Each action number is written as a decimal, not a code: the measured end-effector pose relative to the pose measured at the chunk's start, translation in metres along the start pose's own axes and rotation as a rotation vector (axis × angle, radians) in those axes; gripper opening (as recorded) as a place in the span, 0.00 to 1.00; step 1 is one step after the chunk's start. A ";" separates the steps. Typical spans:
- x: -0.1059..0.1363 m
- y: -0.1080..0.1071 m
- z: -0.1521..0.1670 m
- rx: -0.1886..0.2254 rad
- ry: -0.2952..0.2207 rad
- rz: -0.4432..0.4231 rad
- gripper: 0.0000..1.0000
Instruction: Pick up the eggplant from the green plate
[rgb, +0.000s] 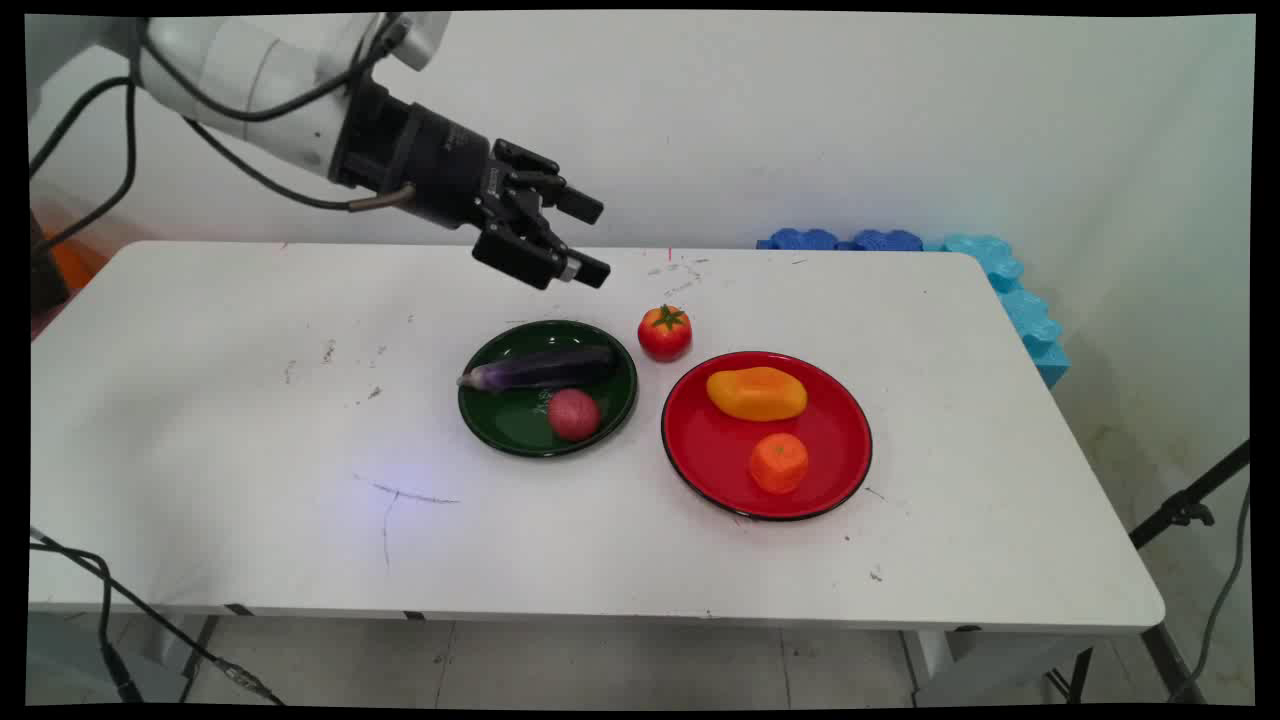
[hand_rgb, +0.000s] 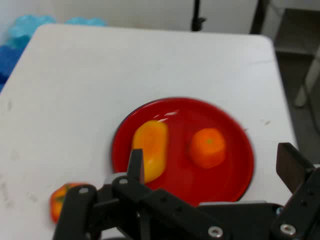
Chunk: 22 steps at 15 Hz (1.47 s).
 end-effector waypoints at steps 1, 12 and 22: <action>-0.002 -0.006 0.002 0.012 -0.013 -0.004 1.00; -0.076 -0.070 0.029 0.136 -0.252 -0.076 1.00; -0.129 -0.091 0.046 0.140 -0.390 -0.070 1.00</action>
